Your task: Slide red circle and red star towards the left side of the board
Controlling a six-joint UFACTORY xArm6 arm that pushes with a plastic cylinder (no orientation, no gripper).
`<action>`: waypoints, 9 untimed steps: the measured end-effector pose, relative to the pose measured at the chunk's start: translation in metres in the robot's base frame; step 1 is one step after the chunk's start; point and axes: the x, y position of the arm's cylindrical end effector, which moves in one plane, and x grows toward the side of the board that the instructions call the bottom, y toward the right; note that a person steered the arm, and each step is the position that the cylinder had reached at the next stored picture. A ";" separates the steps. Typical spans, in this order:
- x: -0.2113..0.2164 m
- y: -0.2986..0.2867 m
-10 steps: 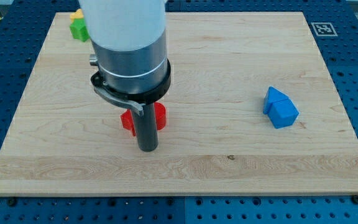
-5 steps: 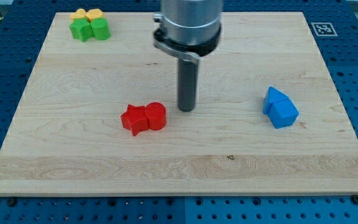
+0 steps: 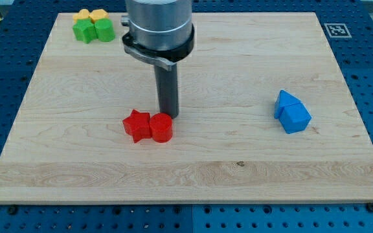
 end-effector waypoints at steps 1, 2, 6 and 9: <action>0.005 0.011; 0.016 0.018; 0.030 -0.045; 0.031 -0.031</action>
